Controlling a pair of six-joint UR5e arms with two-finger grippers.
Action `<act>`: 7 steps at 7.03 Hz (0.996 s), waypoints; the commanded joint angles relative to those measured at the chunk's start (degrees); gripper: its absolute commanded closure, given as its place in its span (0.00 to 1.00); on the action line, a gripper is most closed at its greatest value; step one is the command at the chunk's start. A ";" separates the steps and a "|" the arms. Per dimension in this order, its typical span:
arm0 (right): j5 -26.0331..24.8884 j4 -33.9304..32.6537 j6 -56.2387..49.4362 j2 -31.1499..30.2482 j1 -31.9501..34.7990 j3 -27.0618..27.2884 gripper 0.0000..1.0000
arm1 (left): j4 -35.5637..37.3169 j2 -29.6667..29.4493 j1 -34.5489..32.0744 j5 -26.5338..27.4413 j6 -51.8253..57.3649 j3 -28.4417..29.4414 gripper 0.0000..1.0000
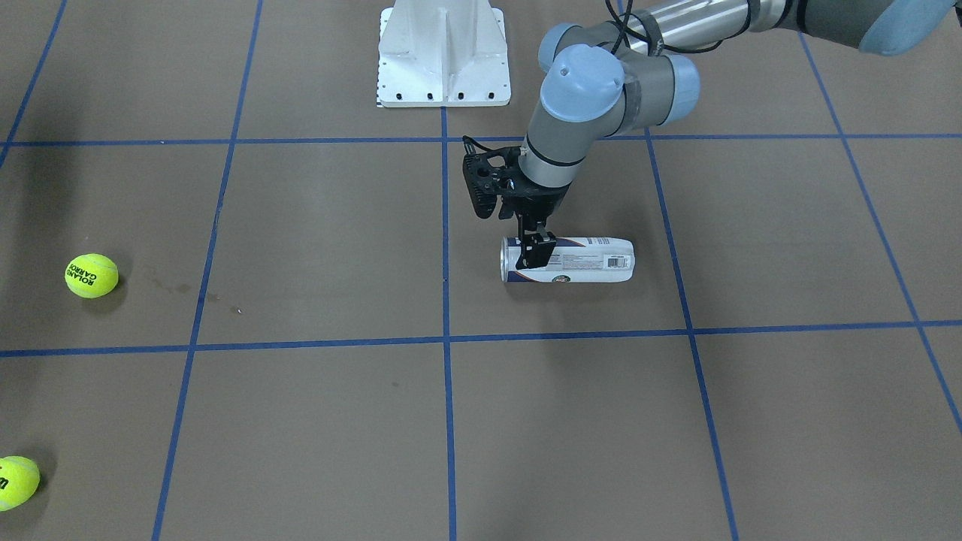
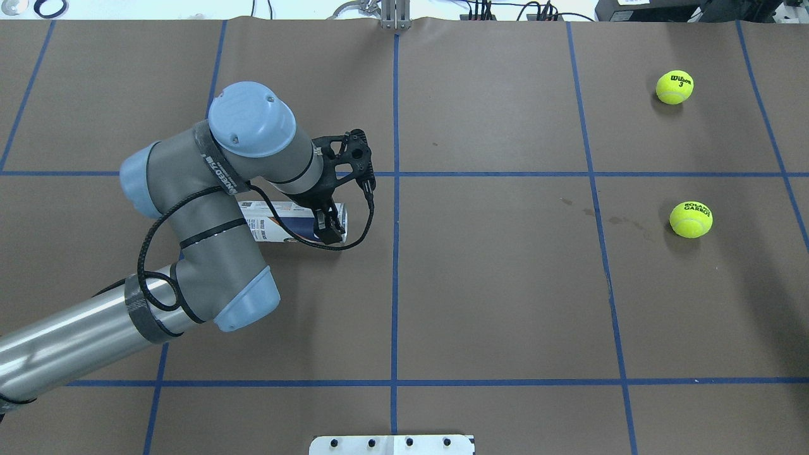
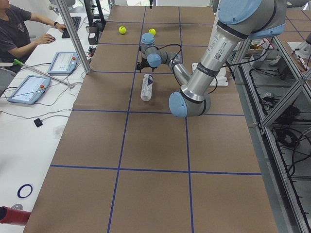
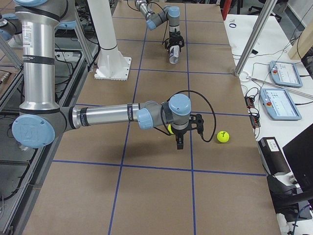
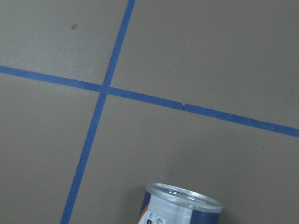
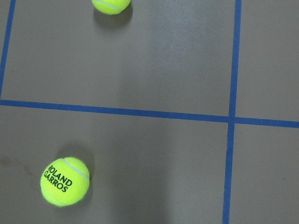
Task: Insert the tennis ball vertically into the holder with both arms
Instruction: 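Reach the left gripper down to the clear Wilson tube and grasp it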
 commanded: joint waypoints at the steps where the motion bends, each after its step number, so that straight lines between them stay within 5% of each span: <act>1: 0.00 0.00 0.05 -0.23 0.00 -0.01 0.00 | 1.03 -0.91 3.68 8.40 6.26 0.65 0.01; 7: 1.05 -0.09 0.05 -1.29 0.00 -0.01 0.00 | 0.68 -2.05 3.95 10.36 9.63 4.95 0.01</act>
